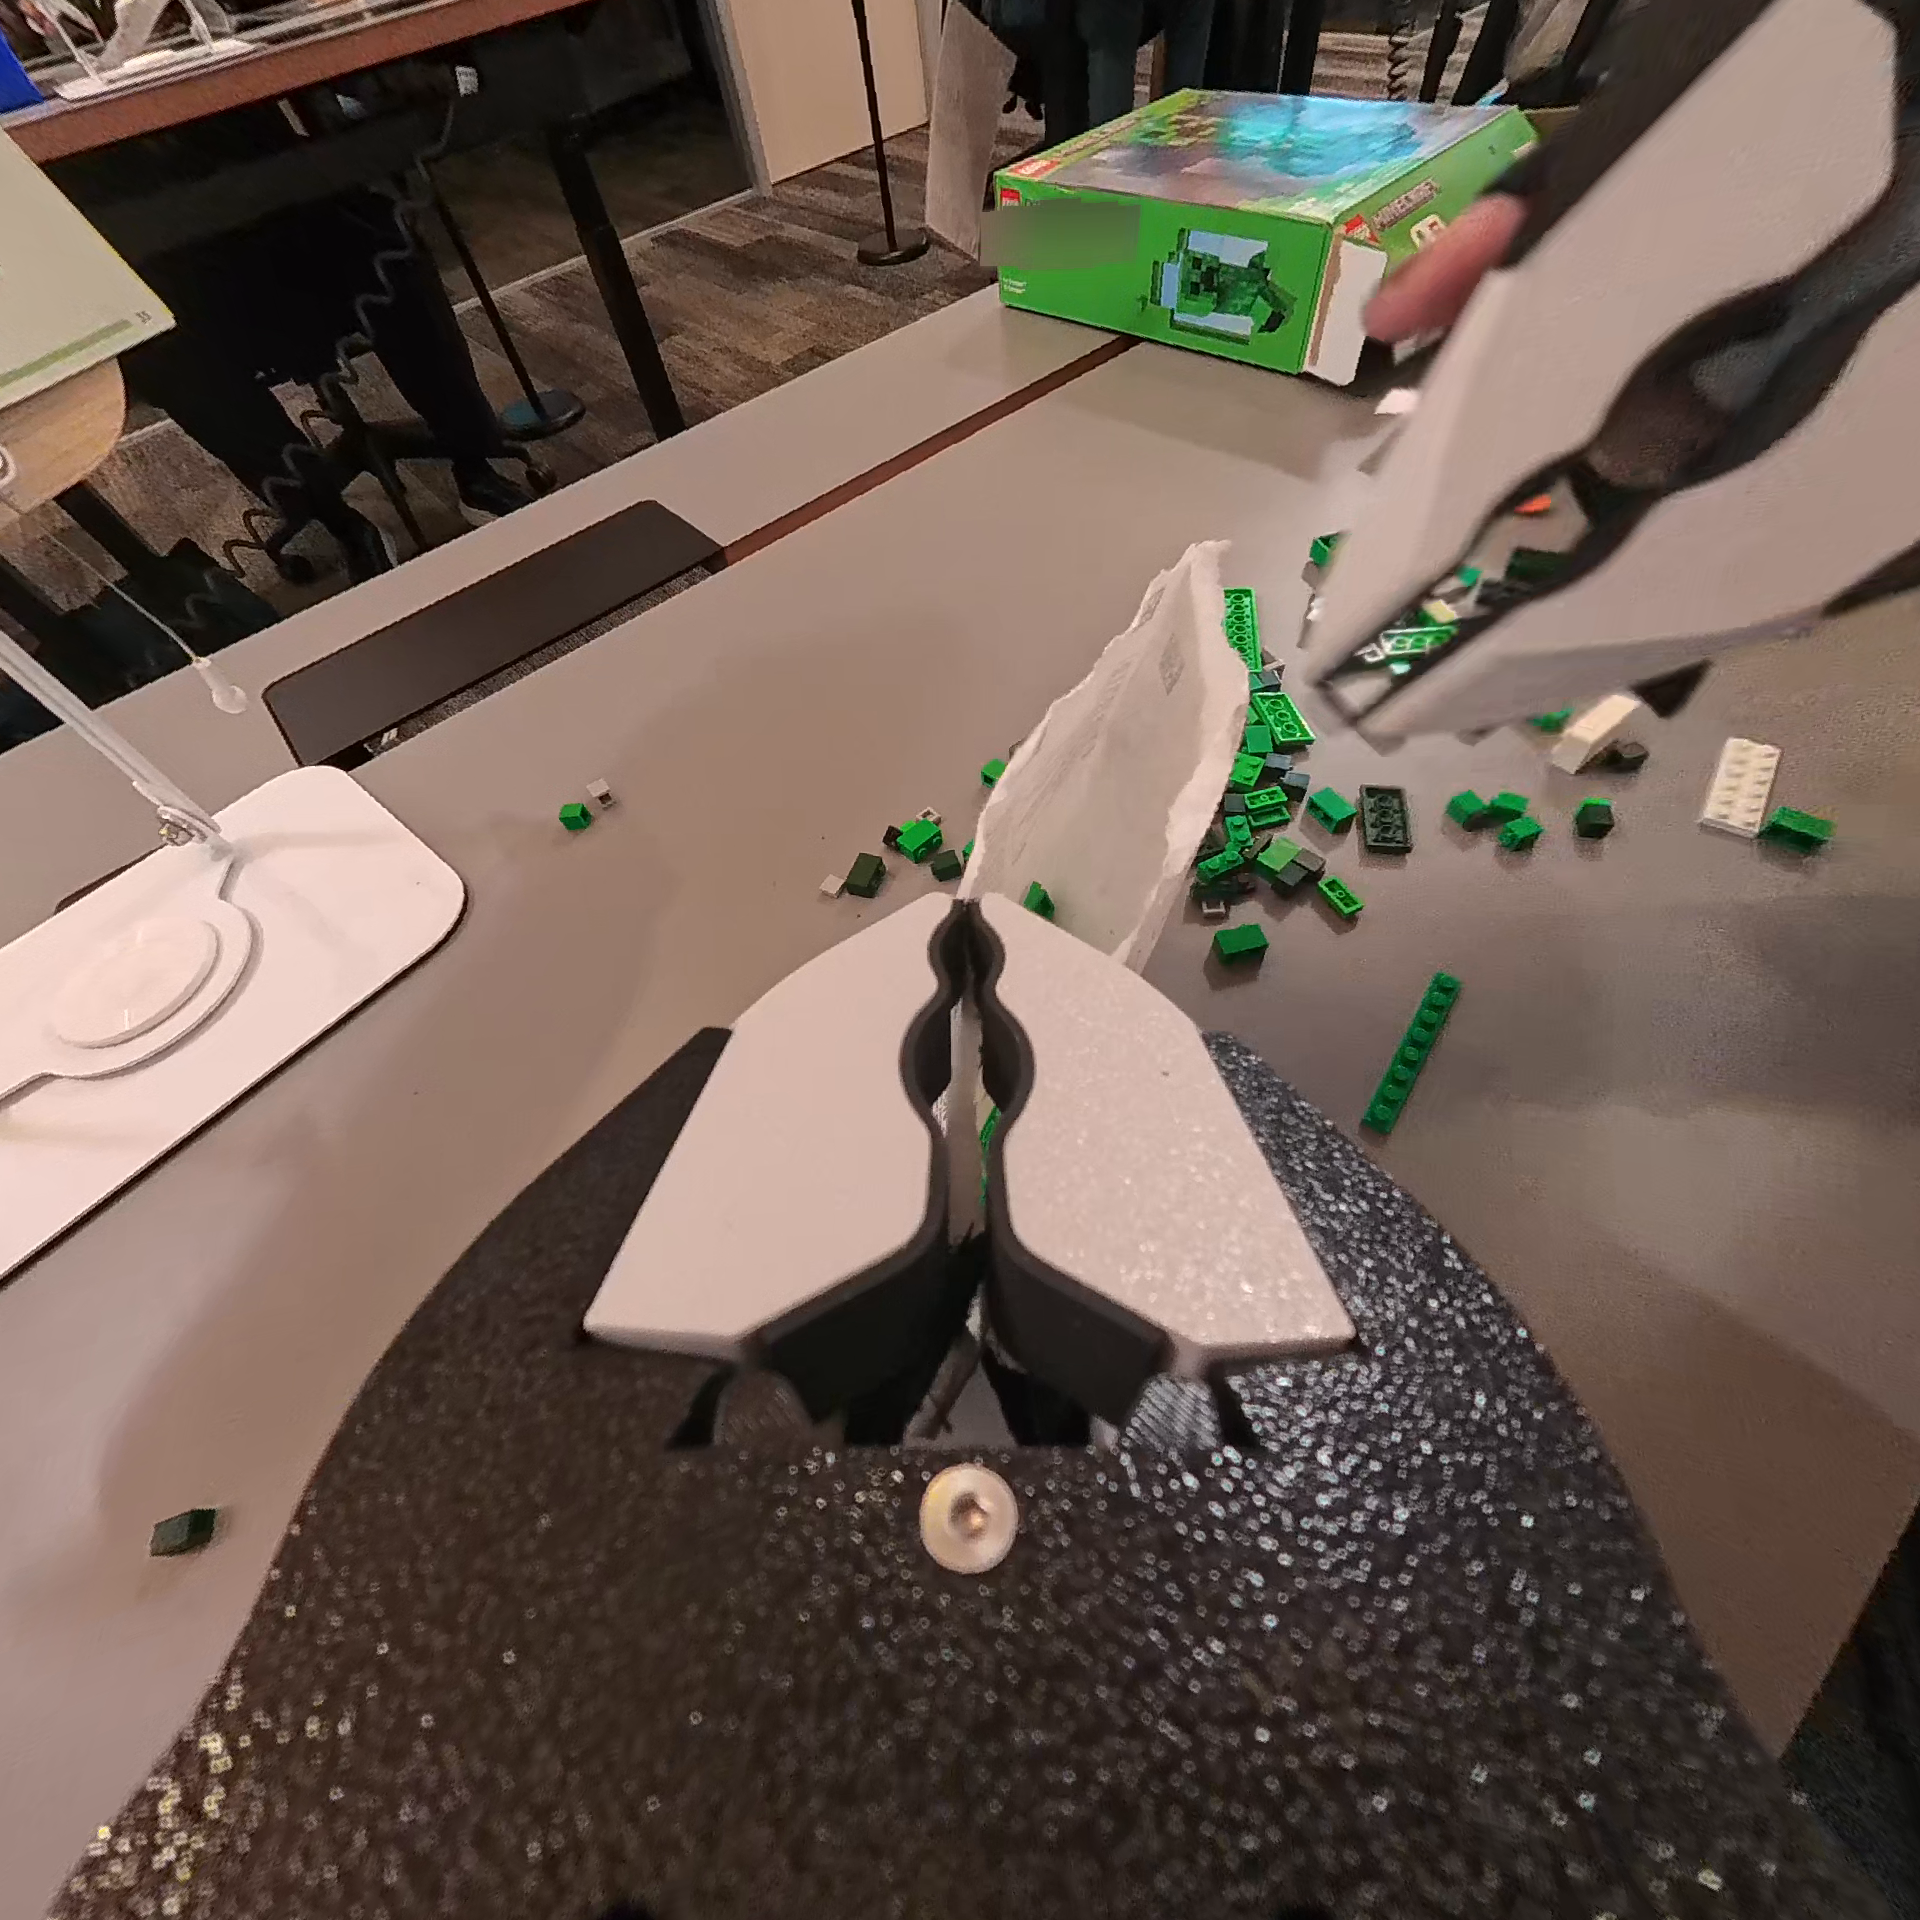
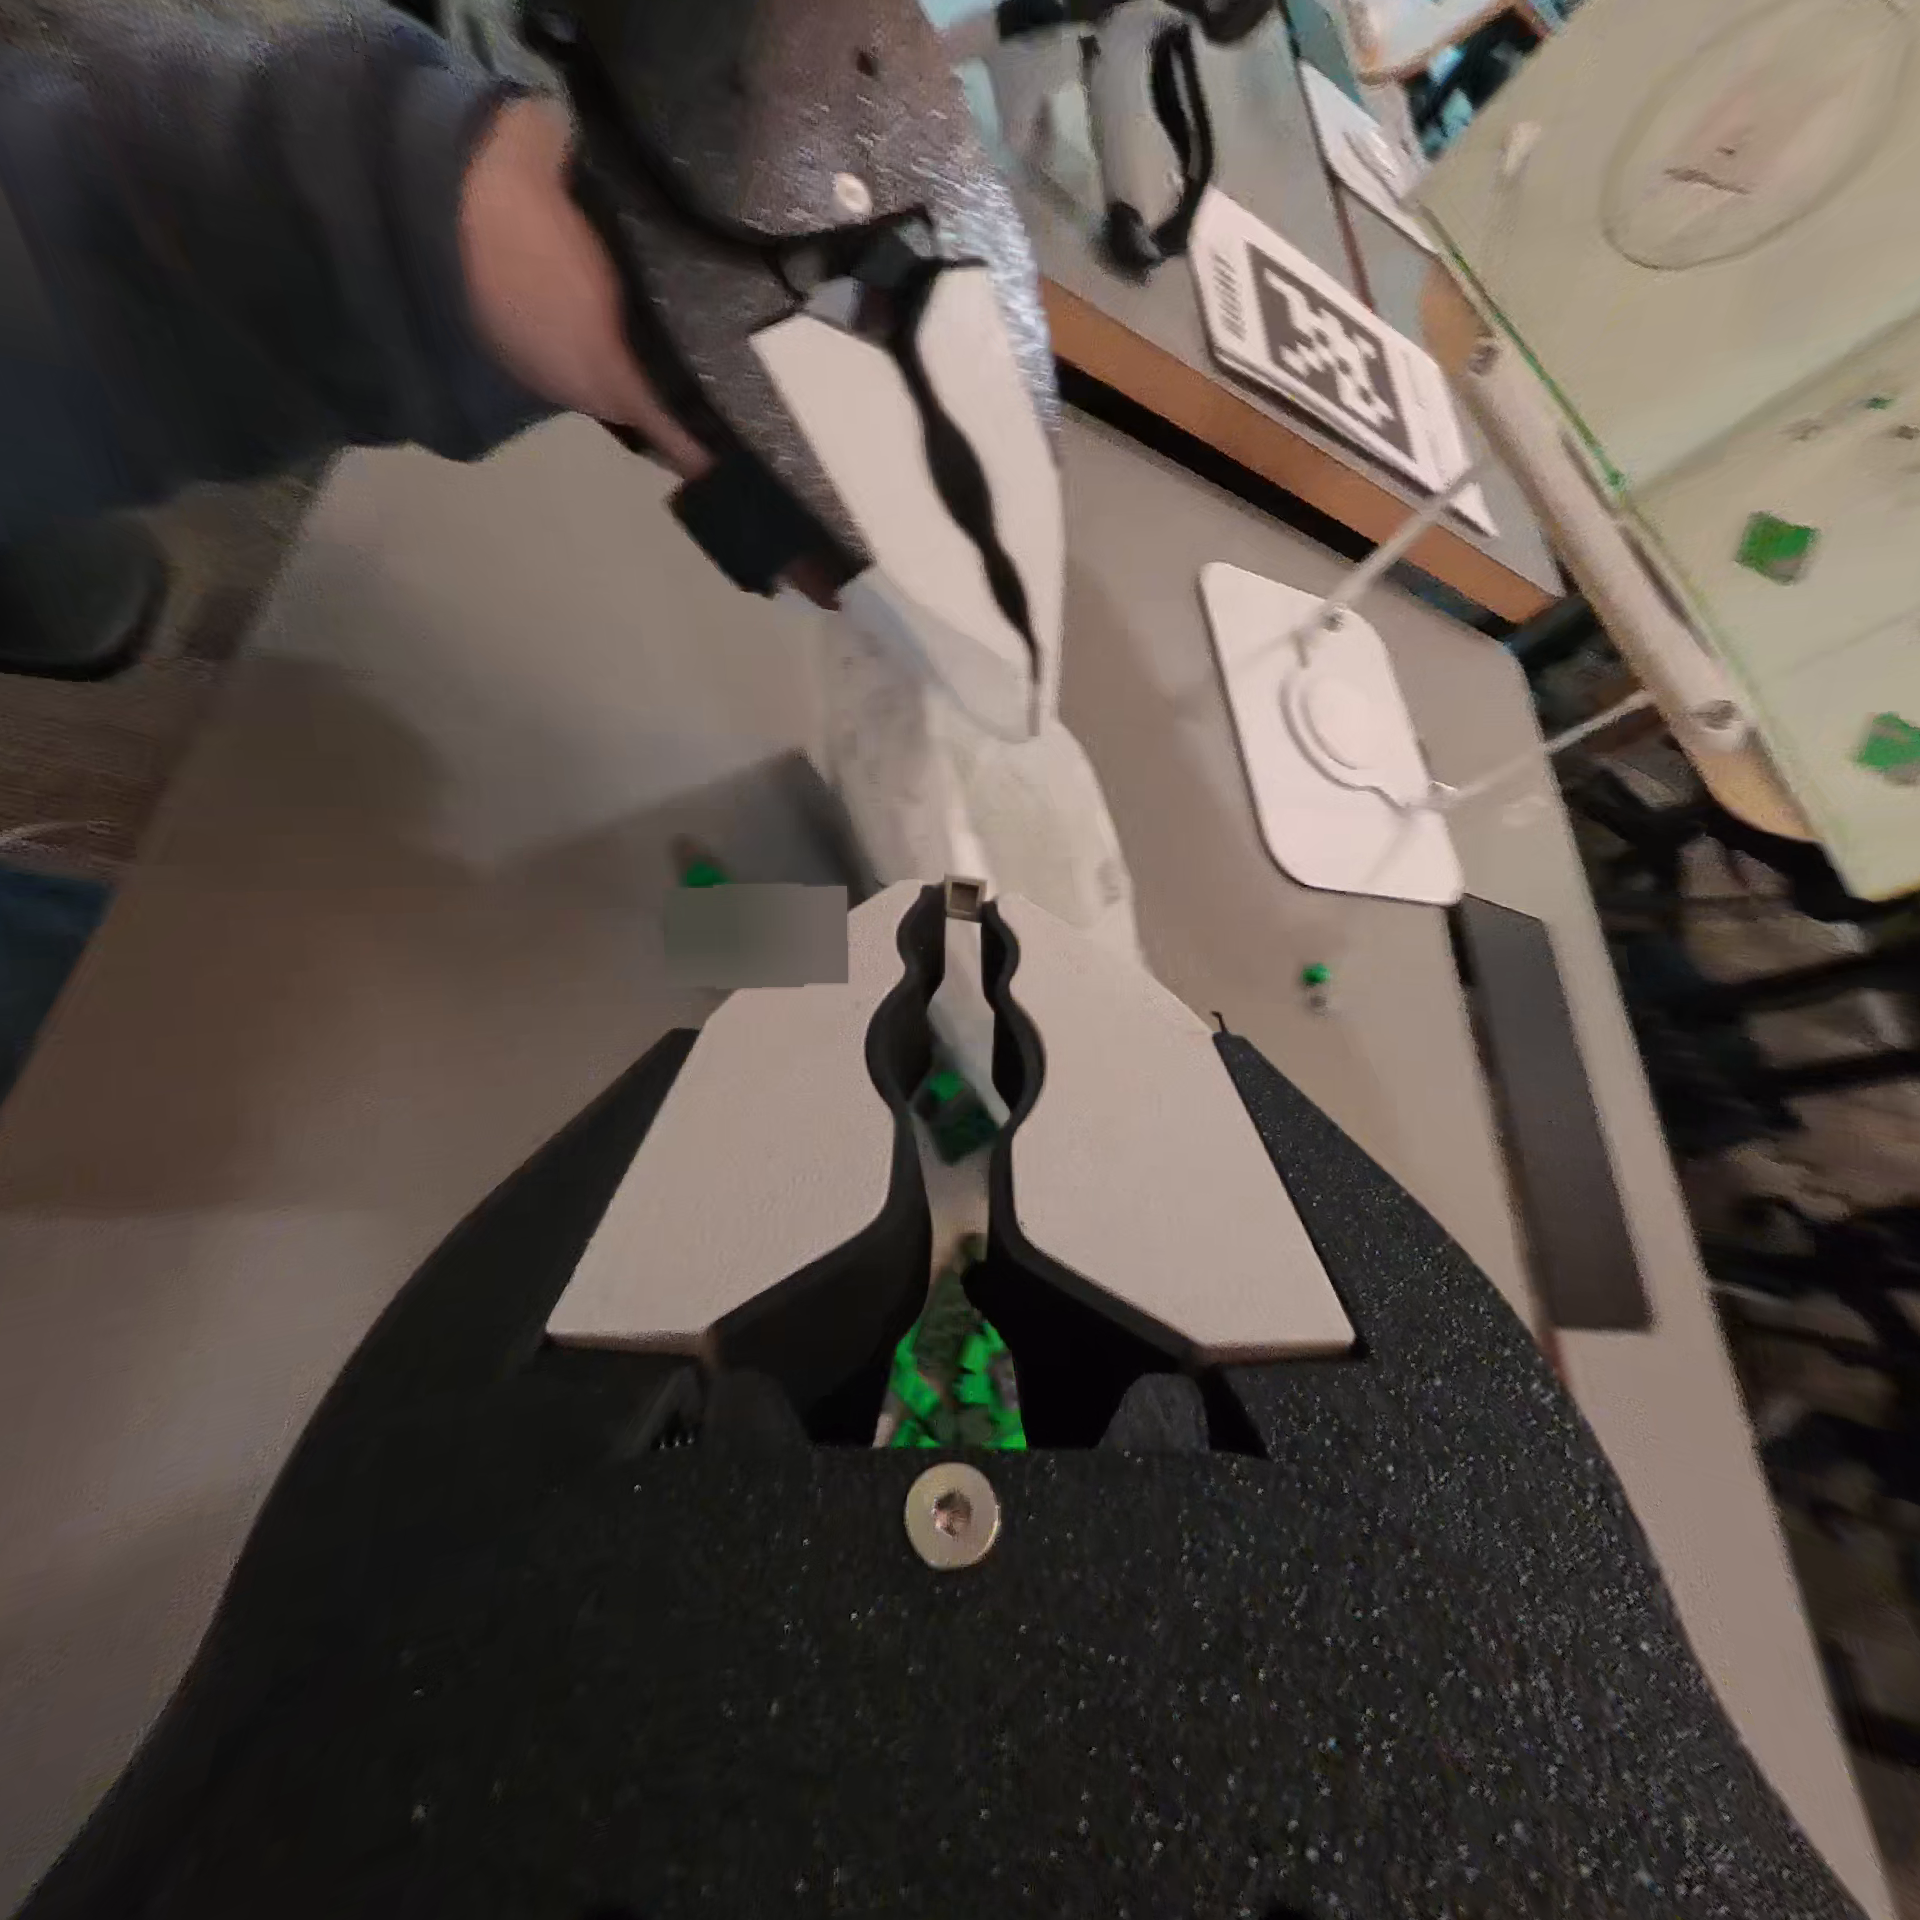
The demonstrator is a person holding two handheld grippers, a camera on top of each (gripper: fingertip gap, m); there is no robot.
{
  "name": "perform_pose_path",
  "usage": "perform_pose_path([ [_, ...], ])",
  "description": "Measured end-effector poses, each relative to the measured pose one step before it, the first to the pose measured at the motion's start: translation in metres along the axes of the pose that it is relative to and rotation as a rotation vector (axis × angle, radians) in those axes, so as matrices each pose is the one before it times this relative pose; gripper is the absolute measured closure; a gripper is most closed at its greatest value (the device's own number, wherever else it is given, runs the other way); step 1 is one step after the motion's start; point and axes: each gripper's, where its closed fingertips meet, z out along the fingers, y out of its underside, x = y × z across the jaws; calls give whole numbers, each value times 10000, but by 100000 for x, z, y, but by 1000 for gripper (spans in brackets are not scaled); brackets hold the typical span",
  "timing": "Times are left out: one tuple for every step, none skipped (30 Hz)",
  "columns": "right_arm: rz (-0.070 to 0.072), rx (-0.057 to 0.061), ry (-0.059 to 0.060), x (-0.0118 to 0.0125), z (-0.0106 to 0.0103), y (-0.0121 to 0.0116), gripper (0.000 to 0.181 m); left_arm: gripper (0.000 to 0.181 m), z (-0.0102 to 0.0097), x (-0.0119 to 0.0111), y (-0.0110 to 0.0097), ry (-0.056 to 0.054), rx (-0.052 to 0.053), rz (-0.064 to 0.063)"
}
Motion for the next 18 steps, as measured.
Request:
perform_pose_path([
  [-198, -411, 335, 721, 360, 256, 175, 181, 8, 52, -28, 7, -5, 29],
  [-175, -402, 206, 504, 532, 412, 175, 181, 2, 48, -15, 5, -4, 21],
  [-57, -281, -46, 108, 589, 326, 175, 181, 4, 59, -19, 7, -3, 23],
  [81, -140, -208, -126, 551, 171, 170, 181, -5, 35, -20, 4, -6, 22],
  [148, -48, -195, -130, 419, 39, 165, 181, -1, 17, 5, -4, -10, 23],
  [214, -64, -148, -66, 223, 63, 160, 181, -11, -36, 22, -29, -20, 25],
  [238, 3, -36, 78, -44, -11, 155, 181, -52, -58, -19, -30, 11, 7],
  [229, 105, 63, 201, -290, -66, 154, 181, -44, -124, 18, -48, -10, -21],
  [227, 148, 123, 286, -481, -28, 154, 181, -63, -236, 70, -127, -35, 12],
  [247, 116, 178, 409, -595, 163, 155, 181, -66, -273, 122, -150, -66, 36],
  [302, 3, 211, 544, -623, 498, 157, 181, -87, -243, 94, -118, -44, 16],
  [369, -131, 135, 551, -494, 871, 159, 181, -109, -226, 41, -85, -2, -28],
  [410, -280, 77, 545, -279, 1208, 162, 181, -106, -202, 20, -61, 8, -36],
  [357, -395, 90, 602, 40, 1463, 163, 181, -103, -192, 37, -46, 13, -30],
  [281, -545, 29, 504, 335, 1675, 165, 181, -112, -195, 26, -48, 19, -44],
  [165, -701, -108, 256, 592, 1816, 165, 181, -96, -169, 10, -30, 27, -51],
  [70, -692, -172, 108, 801, 1718, 166, 181, -91, -141, -2, -21, 32, -48],
  [52, -624, -318, -163, 931, 1476, 167, 181, -70, -128, 18, -16, 23, -44],
])
